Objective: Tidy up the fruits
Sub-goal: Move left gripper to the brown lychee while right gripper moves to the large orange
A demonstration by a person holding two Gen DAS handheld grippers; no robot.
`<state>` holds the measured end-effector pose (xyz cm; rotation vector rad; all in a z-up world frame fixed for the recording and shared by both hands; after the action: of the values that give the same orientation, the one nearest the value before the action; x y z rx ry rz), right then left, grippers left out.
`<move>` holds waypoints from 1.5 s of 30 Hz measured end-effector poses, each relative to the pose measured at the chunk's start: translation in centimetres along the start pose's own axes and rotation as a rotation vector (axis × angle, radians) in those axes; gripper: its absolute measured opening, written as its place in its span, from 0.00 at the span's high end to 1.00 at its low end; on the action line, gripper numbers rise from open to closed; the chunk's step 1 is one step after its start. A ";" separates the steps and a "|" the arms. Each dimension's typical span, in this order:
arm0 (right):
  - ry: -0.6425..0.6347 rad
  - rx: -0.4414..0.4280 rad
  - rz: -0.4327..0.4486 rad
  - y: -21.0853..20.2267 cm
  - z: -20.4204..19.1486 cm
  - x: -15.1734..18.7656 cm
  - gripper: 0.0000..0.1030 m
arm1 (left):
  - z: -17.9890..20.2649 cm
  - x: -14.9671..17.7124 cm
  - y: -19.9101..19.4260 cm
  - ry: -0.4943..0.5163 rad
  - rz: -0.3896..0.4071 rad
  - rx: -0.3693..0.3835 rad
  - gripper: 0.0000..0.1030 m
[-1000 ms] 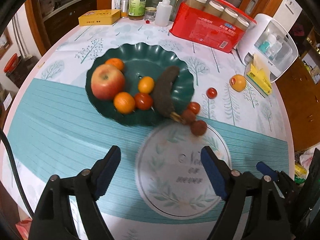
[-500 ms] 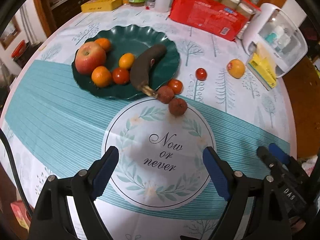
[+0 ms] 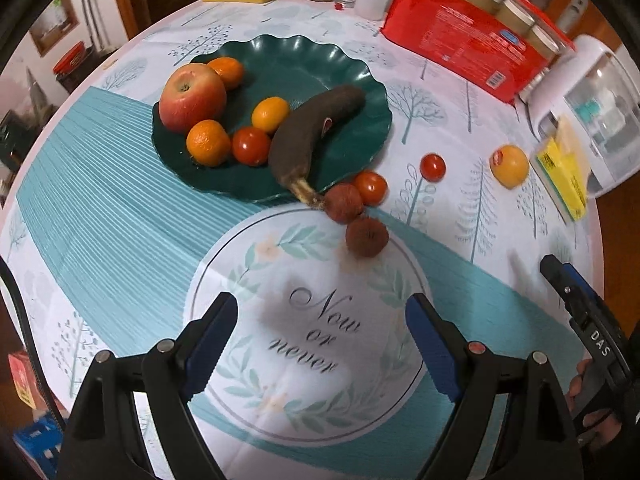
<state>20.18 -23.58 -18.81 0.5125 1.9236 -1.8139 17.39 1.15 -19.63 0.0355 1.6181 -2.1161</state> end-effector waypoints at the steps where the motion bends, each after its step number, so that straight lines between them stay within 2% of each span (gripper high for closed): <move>1: 0.000 -0.004 0.001 0.4 0.1 -0.4 0.32 | 0.0 -0.2 0.3 -0.017 0.005 0.003 0.17; 5: -0.007 -0.008 0.025 2.3 0.4 -2.5 0.32 | 0.4 -1.3 1.4 -0.059 0.015 0.015 0.17; 12: -0.016 -0.010 0.061 5.7 1.0 -6.3 0.31 | 1.3 -2.6 3.1 -0.076 0.019 0.024 0.17; 19: -0.025 0.007 0.075 8.8 0.4 -6.7 0.29 | 1.2 -3.2 4.8 -0.082 -0.004 0.014 0.19; 28: 0.005 0.063 0.138 10.1 0.0 -7.2 0.29 | 1.4 -3.7 6.4 -0.070 -0.032 0.016 0.36; 37: 0.036 0.081 0.113 11.3 -0.1 -7.4 0.30 | 2.6 -4.1 7.8 -0.043 -0.053 0.038 0.52; 42: 0.030 0.078 0.123 11.2 -0.2 -7.4 0.48 | 2.9 -4.2 8.6 -0.032 -0.066 0.033 0.64; 45: 0.027 0.080 0.126 11.2 -0.3 -7.4 0.49 | 2.9 -4.3 8.8 -0.035 -0.062 0.037 0.69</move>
<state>32.48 -22.29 -24.00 0.6728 1.7984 -1.8171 25.26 -1.67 -25.49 -0.0399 1.5785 -2.1808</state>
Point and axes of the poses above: each gripper's, at about its wrist camera, not at the fingertips, and y roughly the way its jaws point, z to its right, x to its underside, the point moved 4 cm from there along y, roughly the way its jaws point, and after that the axes turned 10 degrees about x, right-handed, at the moved point
